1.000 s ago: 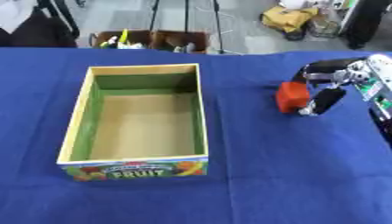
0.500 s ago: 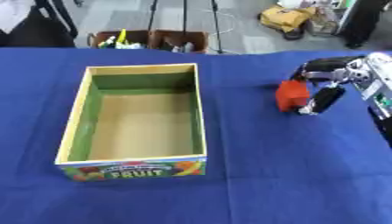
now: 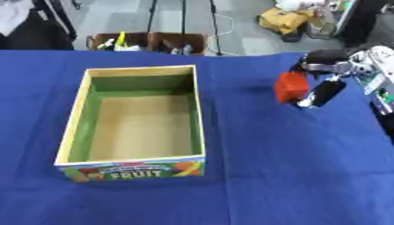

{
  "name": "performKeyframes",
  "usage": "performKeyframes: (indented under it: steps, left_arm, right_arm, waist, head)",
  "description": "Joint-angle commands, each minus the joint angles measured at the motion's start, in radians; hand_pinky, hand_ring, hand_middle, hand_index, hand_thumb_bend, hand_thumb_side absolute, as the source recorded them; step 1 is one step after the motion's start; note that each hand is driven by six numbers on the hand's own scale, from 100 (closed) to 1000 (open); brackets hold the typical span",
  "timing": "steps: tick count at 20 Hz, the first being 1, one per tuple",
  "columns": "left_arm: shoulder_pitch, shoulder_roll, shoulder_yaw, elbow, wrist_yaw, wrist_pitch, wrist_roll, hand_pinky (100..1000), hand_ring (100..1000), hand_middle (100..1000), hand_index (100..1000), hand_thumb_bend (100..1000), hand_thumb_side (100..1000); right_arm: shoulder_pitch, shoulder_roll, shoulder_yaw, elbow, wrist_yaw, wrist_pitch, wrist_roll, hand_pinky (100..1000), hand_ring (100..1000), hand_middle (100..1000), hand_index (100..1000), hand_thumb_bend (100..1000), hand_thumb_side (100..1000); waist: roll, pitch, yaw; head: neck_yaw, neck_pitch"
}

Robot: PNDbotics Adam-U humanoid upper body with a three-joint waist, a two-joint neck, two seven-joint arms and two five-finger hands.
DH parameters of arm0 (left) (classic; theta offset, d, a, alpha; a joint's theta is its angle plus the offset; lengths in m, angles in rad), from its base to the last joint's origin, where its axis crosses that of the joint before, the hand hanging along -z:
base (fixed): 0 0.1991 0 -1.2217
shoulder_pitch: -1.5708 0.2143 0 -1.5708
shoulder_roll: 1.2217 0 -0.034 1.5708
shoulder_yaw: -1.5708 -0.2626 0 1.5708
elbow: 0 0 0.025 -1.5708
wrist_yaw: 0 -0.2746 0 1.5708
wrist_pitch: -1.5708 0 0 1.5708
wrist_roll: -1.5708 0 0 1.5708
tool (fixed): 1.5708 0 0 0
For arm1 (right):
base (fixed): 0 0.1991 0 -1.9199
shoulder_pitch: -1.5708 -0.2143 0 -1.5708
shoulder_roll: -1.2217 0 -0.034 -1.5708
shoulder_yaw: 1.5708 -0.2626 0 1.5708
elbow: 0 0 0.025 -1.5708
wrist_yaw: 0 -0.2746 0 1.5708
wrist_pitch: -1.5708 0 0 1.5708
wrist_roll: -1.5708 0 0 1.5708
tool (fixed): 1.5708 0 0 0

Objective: Pick up objects on the table and place them in the box.

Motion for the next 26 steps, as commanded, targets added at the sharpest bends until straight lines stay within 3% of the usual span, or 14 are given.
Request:
performKeyframes:
  steps: [1,2,4,5,6,15,26]
  left_arm:
    - [-0.001,0.020,0.001,-0.020,0.000,0.000,-0.002,273,664,552,474,100,863]
    - [-0.001,0.020,0.001,-0.020,0.001,0.000,-0.002,274,664,552,474,100,859]
    - [0.000,0.021,0.001,-0.020,0.002,0.000,-0.001,274,663,552,474,100,859]
    - [0.000,0.021,0.002,-0.020,0.002,0.000,-0.001,274,663,552,474,100,858]
    - [0.000,0.022,0.002,-0.020,0.002,0.000,-0.001,274,663,552,474,100,858]
    - [-0.001,0.024,0.001,-0.020,0.004,0.000,-0.001,275,661,551,474,100,858]
    - [-0.005,0.028,-0.001,-0.020,0.005,0.000,-0.002,278,659,550,473,100,859]
  right_arm:
    - [-0.025,-0.035,-0.010,-0.033,-0.020,0.012,-0.027,536,655,389,444,100,473]
    - [-0.026,-0.035,-0.012,-0.038,-0.027,0.017,-0.034,532,650,381,434,100,434]
    - [-0.031,-0.033,-0.012,-0.053,-0.046,0.022,-0.044,528,644,369,404,100,428]
    - [-0.034,-0.032,-0.011,-0.063,-0.055,0.023,-0.047,525,641,365,390,100,492]
    - [-0.038,-0.031,-0.010,-0.074,-0.065,0.026,-0.049,519,635,358,374,100,423]
    - [-0.083,0.004,0.014,-0.169,-0.122,0.085,-0.042,508,617,334,288,100,425]
    - [-0.164,0.111,0.047,-0.235,-0.137,0.128,0.019,508,612,330,278,100,419]
  waist:
    - [0.002,-0.033,-0.003]
    - [0.002,-0.035,-0.004]
    - [0.003,-0.040,-0.005]
    - [0.003,-0.042,-0.006]
    - [0.003,-0.043,-0.006]
    - [-0.002,-0.054,0.002]
    - [-0.019,-0.071,0.028]
  head:
    - [-0.001,0.007]
    - [0.000,0.008]
    - [0.000,0.009]
    - [-0.001,0.010]
    - [-0.001,0.010]
    - [-0.011,0.013]
    - [-0.037,0.019]
